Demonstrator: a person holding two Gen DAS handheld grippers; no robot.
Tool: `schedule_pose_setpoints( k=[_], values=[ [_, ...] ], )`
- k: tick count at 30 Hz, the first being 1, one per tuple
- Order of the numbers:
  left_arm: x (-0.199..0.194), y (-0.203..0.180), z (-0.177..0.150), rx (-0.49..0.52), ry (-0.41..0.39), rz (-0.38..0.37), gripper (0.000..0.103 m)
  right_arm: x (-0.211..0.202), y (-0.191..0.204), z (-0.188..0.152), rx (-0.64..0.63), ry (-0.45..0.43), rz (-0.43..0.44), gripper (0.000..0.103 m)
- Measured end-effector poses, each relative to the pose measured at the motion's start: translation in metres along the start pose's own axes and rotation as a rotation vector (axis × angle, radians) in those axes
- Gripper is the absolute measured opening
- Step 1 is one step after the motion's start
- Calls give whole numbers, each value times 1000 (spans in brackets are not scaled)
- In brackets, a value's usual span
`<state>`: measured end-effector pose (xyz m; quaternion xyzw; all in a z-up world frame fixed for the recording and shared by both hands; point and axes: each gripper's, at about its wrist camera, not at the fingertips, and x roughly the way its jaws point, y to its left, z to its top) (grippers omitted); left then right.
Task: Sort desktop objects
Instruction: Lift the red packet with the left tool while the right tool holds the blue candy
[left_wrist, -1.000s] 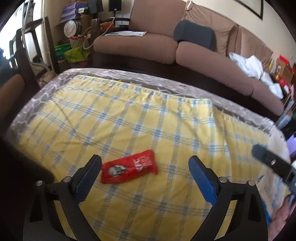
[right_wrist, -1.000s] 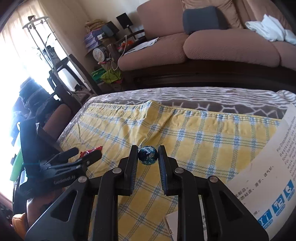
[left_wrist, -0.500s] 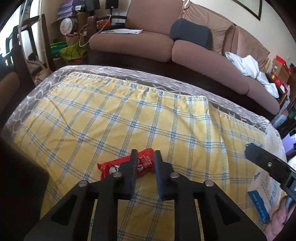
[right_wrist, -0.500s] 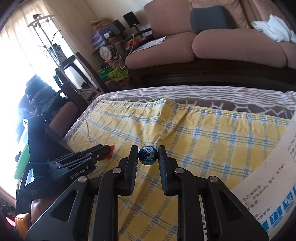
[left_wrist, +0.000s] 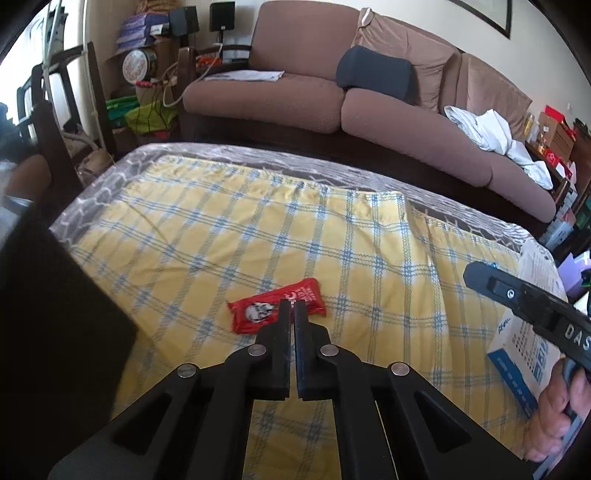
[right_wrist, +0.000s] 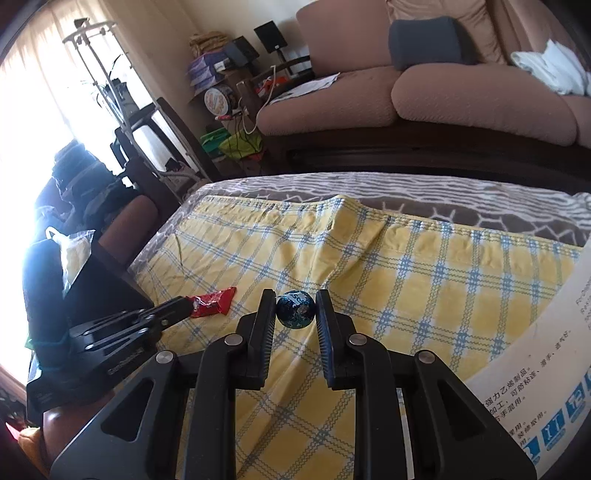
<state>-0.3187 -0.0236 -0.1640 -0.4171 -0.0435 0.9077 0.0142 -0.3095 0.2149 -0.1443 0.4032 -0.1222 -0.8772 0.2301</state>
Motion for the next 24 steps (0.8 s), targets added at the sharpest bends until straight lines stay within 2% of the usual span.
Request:
schedule_pose_setpoints(
  k=[2, 4, 5, 6, 7, 8, 9, 11, 14, 16, 17, 19, 21, 22, 23, 24],
  values=[
    [-2, 3, 2, 11, 4, 3, 1, -1, 1, 0, 7, -1, 15, 20],
    [4, 7, 4, -14, 47, -11, 3, -1, 4, 0, 0, -2, 18, 20],
    [8, 8, 4, -37, 61, -14, 11, -1, 5, 1, -5, -1, 20, 20],
    [14, 8, 4, -56, 80, -17, 32, -1, 6, 1, -7, -1, 22, 20],
    [19, 7, 3, -73, 88, -24, 44, 0, 5, 1, -6, 0, 23, 20],
    [22, 3, 2, -76, 83, -30, 63, 0, 4, 1, -4, 1, 23, 21],
    [25, 0, 1, -74, 70, -25, 70, 0, 3, 1, -3, 3, 22, 21],
    [32, -10, 0, -52, 54, 1, 77, 0, 1, 1, 1, 5, 12, 20],
    [43, -17, -1, -36, 35, 26, 74, -2, -4, 1, 11, 0, 10, 20],
    [41, -15, -1, -59, 12, 16, 52, -3, -6, 2, 19, -2, 13, 20],
    [39, -12, -1, -76, 10, -19, 32, -3, -6, 1, 21, -3, 12, 20],
    [36, -4, 0, -111, 18, -62, 25, -3, -6, 1, 22, 1, 15, 21],
    [31, -3, 0, -106, 15, -52, 13, -3, -3, 2, 19, 3, 17, 20],
    [26, -2, 0, -109, -3, -39, 12, -4, -1, 2, 18, 3, 23, 20],
    [22, -1, 0, -114, -9, -40, 2, -5, 1, 2, 17, 1, 32, 20],
    [18, 0, -1, -118, -4, -46, 2, -7, 3, 3, 19, -7, 47, 20]
  ],
)
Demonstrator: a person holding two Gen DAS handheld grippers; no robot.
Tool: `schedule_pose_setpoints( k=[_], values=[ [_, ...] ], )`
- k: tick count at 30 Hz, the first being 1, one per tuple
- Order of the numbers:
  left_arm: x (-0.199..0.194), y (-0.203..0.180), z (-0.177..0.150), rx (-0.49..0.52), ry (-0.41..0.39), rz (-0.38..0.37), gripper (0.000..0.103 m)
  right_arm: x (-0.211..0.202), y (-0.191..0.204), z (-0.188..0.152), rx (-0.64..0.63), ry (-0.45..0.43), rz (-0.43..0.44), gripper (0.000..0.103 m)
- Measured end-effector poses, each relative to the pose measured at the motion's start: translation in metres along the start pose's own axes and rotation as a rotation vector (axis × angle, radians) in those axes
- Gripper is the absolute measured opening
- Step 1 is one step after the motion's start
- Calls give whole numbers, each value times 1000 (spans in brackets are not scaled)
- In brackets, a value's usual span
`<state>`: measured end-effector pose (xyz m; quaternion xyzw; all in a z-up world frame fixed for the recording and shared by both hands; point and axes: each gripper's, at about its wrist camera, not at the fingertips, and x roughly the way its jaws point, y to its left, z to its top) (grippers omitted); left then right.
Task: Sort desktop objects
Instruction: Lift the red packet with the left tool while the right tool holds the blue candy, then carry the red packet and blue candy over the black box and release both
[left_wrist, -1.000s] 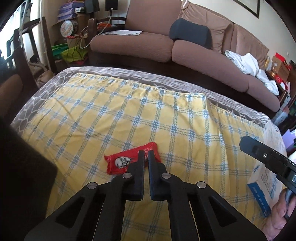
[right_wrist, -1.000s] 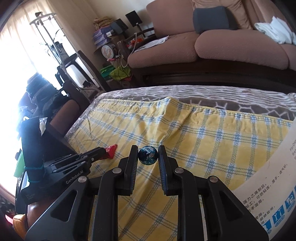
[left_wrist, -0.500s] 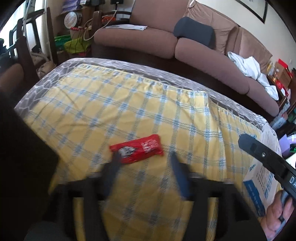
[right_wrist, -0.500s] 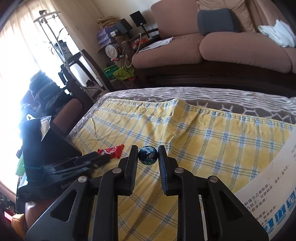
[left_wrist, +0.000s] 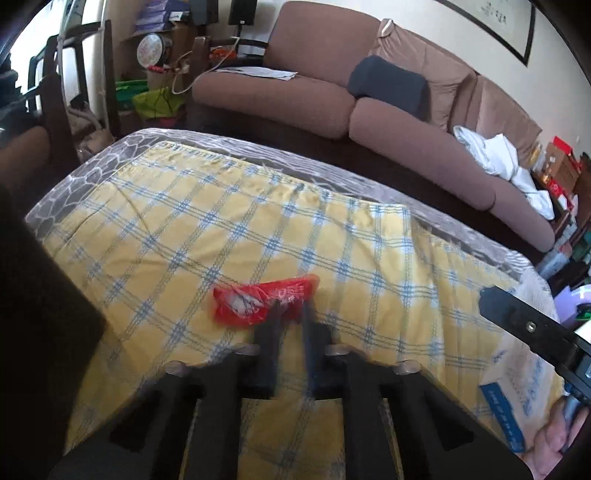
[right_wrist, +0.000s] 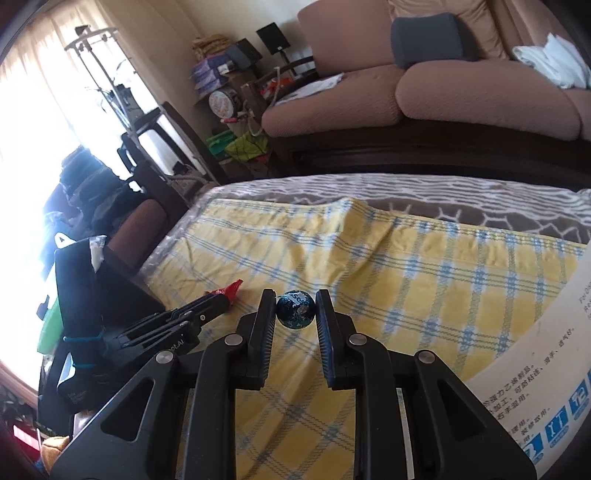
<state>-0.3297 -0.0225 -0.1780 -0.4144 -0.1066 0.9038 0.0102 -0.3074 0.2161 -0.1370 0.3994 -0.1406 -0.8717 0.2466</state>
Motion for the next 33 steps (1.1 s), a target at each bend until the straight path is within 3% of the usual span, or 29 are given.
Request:
schedule_pose_setpoints(
  k=[7, 11, 13, 17, 18, 20, 22, 23, 24, 29, 33],
  values=[
    [-54, 9, -1, 19, -53, 4, 0, -4, 19, 1, -15, -14, 55, 20],
    [-55, 19, 6, 16, -37, 2, 2, -7, 27, 2, -29, -22, 74, 20],
    [-34, 21, 4, 28, 21, -41, 12, -7, 30, 2, -40, -14, 72, 20],
    [2, 24, -9, 13, 95, 36, 79, -7, 24, 2, -34, -14, 60, 20],
    [5, 23, -12, 7, 81, 53, 82, -6, 20, 1, -22, -11, 58, 21],
    [7, 16, -17, 31, 19, 53, 82, -4, 13, 1, -3, -2, 47, 21],
    [12, 8, -15, 63, 13, 59, 77, -3, 9, 1, 6, 2, 31, 21],
    [11, 7, -13, 62, 3, 37, 30, -3, 8, 1, 6, 3, 26, 21],
    [12, 8, -12, 51, 4, 11, 21, -3, 7, 1, 6, 3, 24, 20],
    [4, 9, -13, 27, 10, 6, 18, -3, 11, 0, -1, 1, 26, 21],
    [-30, 11, -18, 21, -26, -20, 17, -5, 15, 1, -1, -2, 46, 21]
  ],
)
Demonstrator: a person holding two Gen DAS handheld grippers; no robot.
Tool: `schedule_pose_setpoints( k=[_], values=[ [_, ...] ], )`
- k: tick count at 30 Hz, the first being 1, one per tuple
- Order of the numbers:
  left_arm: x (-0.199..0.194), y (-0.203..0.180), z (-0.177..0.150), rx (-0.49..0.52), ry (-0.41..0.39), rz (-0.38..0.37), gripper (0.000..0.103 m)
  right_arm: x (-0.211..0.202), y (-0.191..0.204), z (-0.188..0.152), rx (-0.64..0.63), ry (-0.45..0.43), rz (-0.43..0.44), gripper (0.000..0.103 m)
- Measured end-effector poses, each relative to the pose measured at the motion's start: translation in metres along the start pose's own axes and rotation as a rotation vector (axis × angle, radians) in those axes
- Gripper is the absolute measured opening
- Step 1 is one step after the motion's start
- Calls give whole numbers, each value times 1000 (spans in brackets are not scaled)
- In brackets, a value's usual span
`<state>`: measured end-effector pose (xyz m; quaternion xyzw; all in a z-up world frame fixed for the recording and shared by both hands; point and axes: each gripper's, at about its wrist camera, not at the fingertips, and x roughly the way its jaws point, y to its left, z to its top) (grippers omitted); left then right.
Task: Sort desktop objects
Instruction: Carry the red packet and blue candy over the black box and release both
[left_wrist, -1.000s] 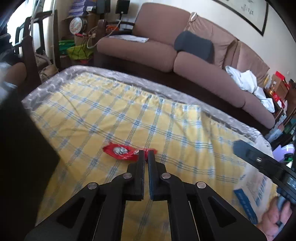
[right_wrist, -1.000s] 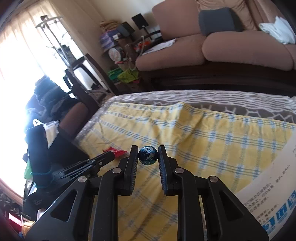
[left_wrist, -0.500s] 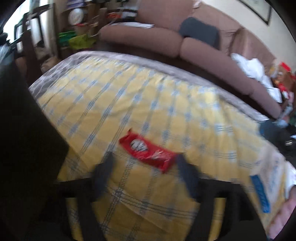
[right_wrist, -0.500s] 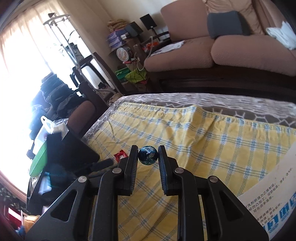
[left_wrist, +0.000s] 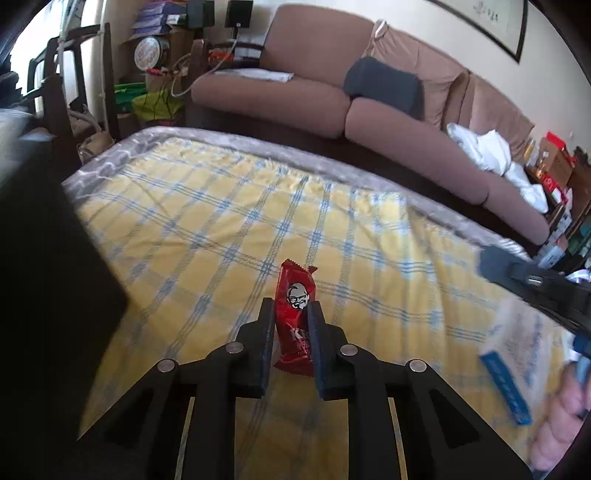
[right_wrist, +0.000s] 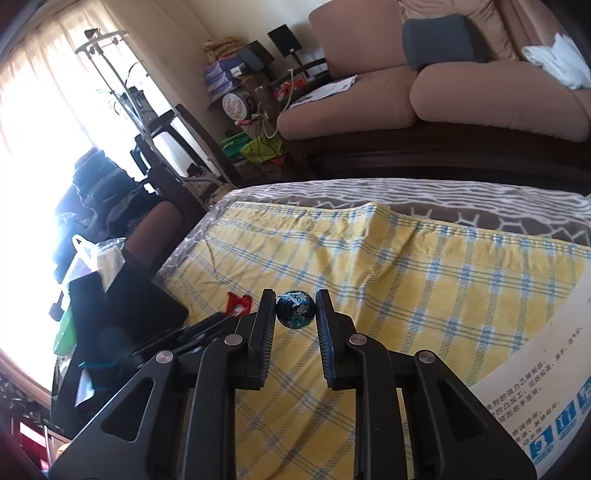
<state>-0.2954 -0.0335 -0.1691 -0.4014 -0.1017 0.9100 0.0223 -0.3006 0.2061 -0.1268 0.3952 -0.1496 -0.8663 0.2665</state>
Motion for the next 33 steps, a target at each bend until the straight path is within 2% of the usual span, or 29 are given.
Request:
schedule_pose_setpoints(
  k=[3, 4, 8, 10, 12, 15, 18, 20, 22, 25, 27, 28, 29, 30, 32, 33],
  values=[
    [-59, -2, -3, 10, -71, -27, 17, -5, 8, 2, 5, -15, 56, 21],
    [-85, -3, -2, 10, -106, -36, 17, -8, 13, 4, 10, -17, 100, 21],
    [-173, 0, 30, -56, -197, -78, 17, -21, 48, 7, -36, -36, 206, 21],
    [-222, 11, 35, -56, -253, -38, 17, -28, 80, 6, -104, -39, 258, 21],
    [-254, 32, 25, -92, -276, 12, 17, -30, 109, 1, -158, -31, 328, 21],
    [-294, 83, -12, -177, -277, 178, 17, -24, 156, -14, -237, 12, 438, 21],
    [-318, 142, -56, -351, -266, 237, 17, -14, 198, -34, -311, 59, 476, 21],
    [-322, 165, -77, -406, -266, 298, 17, -6, 230, -49, -358, 90, 502, 21],
    [-317, 180, -87, -438, -231, 352, 17, -1, 268, -71, -424, 113, 525, 21],
    [-298, 182, -89, -418, -181, 329, 17, 14, 315, -104, -543, 143, 515, 20],
    [-287, 177, -86, -408, -147, 324, 19, 28, 328, -120, -575, 175, 489, 21],
    [-282, 175, -84, -409, -132, 343, 22, 34, 326, -124, -571, 191, 479, 21],
    [-279, 172, -84, -411, -125, 361, 44, 37, 325, -126, -559, 204, 468, 25],
    [-279, 170, -85, -413, -125, 383, 74, 39, 322, -126, -542, 214, 463, 39],
    [-289, 165, -84, -424, -183, 414, 88, 36, 310, -116, -501, 199, 459, 53],
    [-295, 163, -82, -418, -213, 419, 88, 30, 305, -109, -493, 170, 465, 54]
  ],
)
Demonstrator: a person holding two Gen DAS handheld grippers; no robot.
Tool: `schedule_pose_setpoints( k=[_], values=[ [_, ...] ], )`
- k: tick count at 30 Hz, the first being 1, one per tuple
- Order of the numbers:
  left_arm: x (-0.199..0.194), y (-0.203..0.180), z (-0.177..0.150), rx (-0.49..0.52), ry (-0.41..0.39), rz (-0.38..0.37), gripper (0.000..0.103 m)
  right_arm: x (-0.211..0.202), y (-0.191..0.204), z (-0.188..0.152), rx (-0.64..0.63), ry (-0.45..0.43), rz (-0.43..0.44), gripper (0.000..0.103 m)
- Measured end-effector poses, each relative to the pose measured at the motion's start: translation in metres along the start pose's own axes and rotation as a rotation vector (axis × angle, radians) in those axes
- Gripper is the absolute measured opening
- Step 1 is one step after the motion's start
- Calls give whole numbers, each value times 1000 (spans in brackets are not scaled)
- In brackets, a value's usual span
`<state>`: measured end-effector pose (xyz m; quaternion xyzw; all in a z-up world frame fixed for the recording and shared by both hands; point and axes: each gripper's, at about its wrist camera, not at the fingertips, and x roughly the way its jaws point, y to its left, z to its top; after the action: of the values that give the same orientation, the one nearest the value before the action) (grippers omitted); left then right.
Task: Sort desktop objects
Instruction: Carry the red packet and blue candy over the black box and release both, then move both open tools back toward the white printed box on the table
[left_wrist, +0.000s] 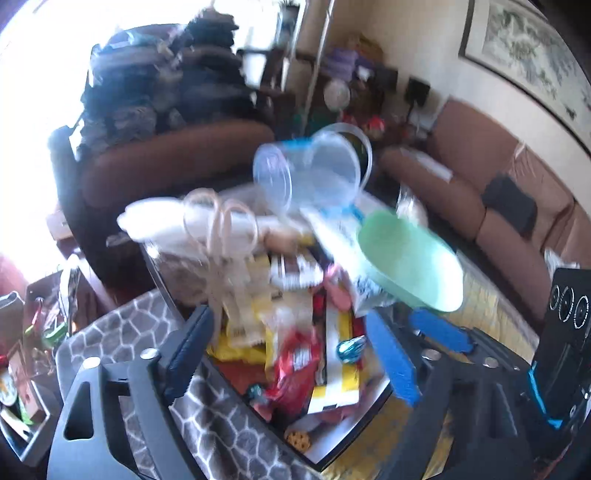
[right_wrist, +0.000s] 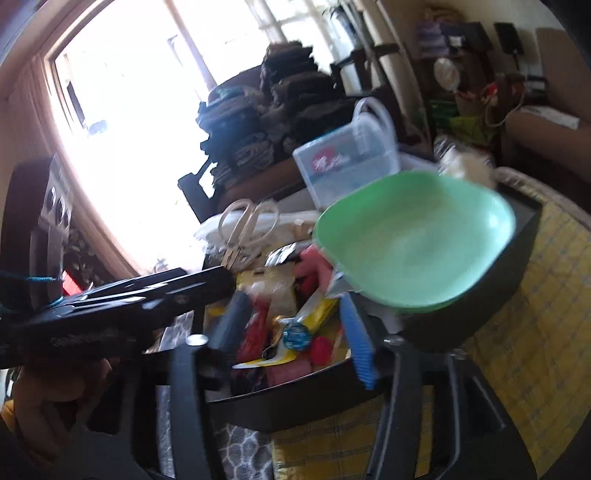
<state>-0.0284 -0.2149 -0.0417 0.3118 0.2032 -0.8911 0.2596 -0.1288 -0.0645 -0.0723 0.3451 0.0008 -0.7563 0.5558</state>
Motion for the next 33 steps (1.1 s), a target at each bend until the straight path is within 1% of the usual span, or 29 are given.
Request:
schedule_pose_setpoints(
  k=[1, 3, 5, 6, 7, 8, 9, 11, 13, 14, 15, 16, 17, 18, 19, 20, 21, 22, 24, 26, 28, 30, 31, 32, 33],
  values=[
    [-4, 1, 1, 5, -15, 5, 88, -10, -4, 5, -1, -31, -1, 54],
    [-7, 2, 3, -4, -34, 12, 88, -32, -14, 14, 13, -77, -12, 57],
    [-7, 2, 3, -38, -26, -26, 88, -52, -27, 22, 35, -116, -30, 61],
    [-7, 0, 2, -50, -15, -56, 88, -66, -38, 26, 54, -138, -60, 62],
    [-8, -6, 0, -54, -8, -90, 88, -80, -51, 30, 76, -157, -110, 63],
    [-10, -14, -2, -51, -4, -117, 88, -95, -63, 31, 98, -171, -162, 63],
    [-12, -23, -4, -40, 1, -146, 88, -118, -82, 27, 141, -180, -240, 63],
    [-19, -50, -9, 3, 7, -223, 88, -158, -113, 14, 230, -179, -356, 63],
    [-25, -87, -21, 81, 34, -332, 87, -215, -153, -13, 361, -168, -528, 63],
    [-27, -101, -26, 112, 40, -359, 86, -241, -173, -24, 407, -150, -602, 63],
    [-27, -121, -35, 154, 50, -385, 83, -268, -192, -38, 442, -129, -692, 62],
    [-25, -146, -45, 202, 75, -408, 81, -300, -213, -53, 467, -124, -811, 60],
    [-20, -170, -56, 242, 112, -430, 69, -326, -228, -65, 492, -137, -917, 50],
    [-13, -198, -69, 276, 162, -468, 50, -355, -248, -81, 533, -160, -1033, 24],
    [-7, -224, -81, 302, 206, -516, 42, -380, -267, -98, 584, -179, -1131, 10],
    [1, -250, -96, 332, 237, -552, 21, -398, -284, -113, 630, -195, -1192, 2],
    [9, -273, -109, 368, 261, -551, 9, -414, -301, -127, 679, -208, -1237, 1],
    [20, -299, -125, 412, 283, -526, 9, -424, -319, -139, 703, -212, -1251, 1],
    [43, -333, -147, 441, 322, -508, 8, -432, -343, -157, 744, -180, -1287, 1],
    [63, -359, -165, 427, 379, -508, 8, -421, -361, -167, 746, -132, -1281, 1],
    [72, -380, -184, 450, 414, -508, 8, -411, -379, -181, 762, -64, -1280, 1],
    [77, -393, -199, 481, 437, -496, 8, -407, -391, -195, 793, -27, -1252, 1],
    [80, -395, -205, 477, 456, -505, 8, -408, -391, -200, 803, -37, -1214, 1],
    [81, -395, -207, 470, 466, -508, 6, -407, -390, -200, 810, -57, -1164, 1],
    [81, -391, -206, 465, 457, -496, 8, -405, -389, -198, 811, -75, -1108, 2]
  ],
)
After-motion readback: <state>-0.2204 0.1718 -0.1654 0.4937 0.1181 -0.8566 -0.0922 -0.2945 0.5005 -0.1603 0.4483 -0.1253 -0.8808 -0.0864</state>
